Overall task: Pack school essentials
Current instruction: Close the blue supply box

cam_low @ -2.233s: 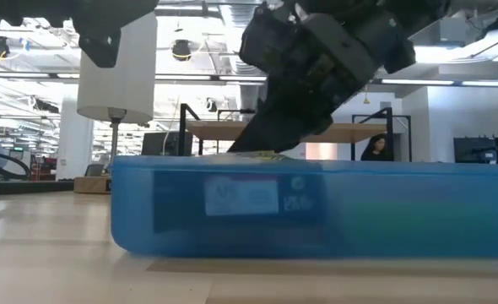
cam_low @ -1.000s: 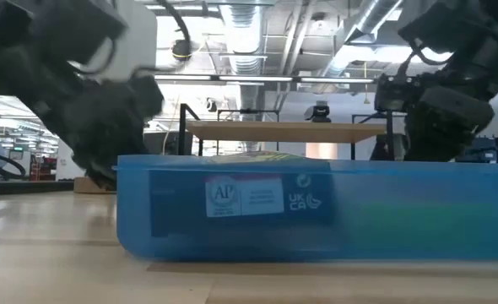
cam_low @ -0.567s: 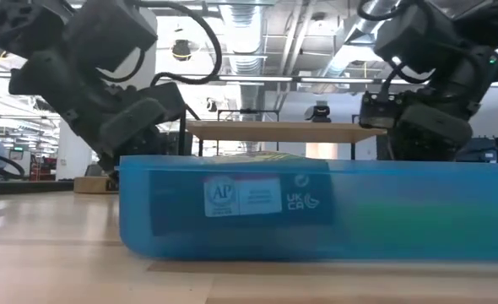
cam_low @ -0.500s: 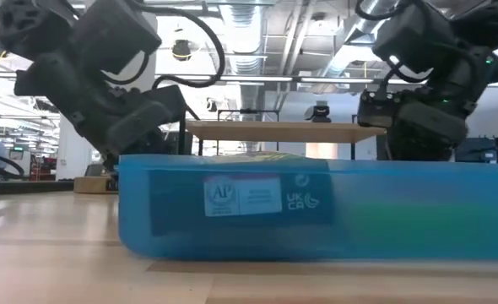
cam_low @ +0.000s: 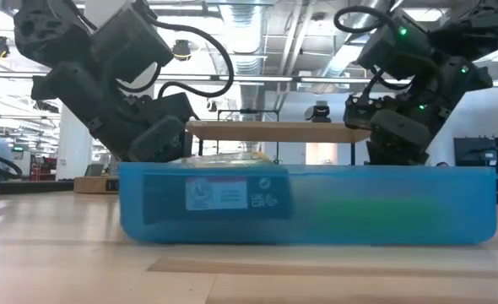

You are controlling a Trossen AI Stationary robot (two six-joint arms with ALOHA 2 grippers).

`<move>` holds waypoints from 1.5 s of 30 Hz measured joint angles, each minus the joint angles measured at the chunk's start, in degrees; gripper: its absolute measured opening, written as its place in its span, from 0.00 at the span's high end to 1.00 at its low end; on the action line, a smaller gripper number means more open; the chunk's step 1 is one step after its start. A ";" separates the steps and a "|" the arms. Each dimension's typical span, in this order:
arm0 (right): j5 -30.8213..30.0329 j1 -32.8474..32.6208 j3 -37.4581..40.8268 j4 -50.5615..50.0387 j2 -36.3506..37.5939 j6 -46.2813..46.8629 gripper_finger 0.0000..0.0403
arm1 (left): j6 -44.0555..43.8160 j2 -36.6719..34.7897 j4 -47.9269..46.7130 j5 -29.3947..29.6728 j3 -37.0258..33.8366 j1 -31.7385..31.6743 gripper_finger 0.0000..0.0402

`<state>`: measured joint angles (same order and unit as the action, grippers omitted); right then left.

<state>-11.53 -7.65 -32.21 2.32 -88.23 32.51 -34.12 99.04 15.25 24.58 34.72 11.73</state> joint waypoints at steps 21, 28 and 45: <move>-0.59 0.34 -0.09 6.04 0.67 -3.57 0.78 | 5.30 -8.85 -4.66 3.26 -0.11 0.61 0.90; -2.14 0.34 -0.02 6.38 2.36 -4.88 0.78 | 6.55 -9.15 -5.97 3.62 -0.11 0.66 0.90; -2.31 -2.32 -0.25 12.33 6.42 -9.46 0.77 | 4.47 -9.62 -12.99 9.33 0.10 1.18 0.90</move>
<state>-13.85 -9.97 -32.45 14.65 -81.81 23.05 -29.64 89.42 2.26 33.90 34.82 12.91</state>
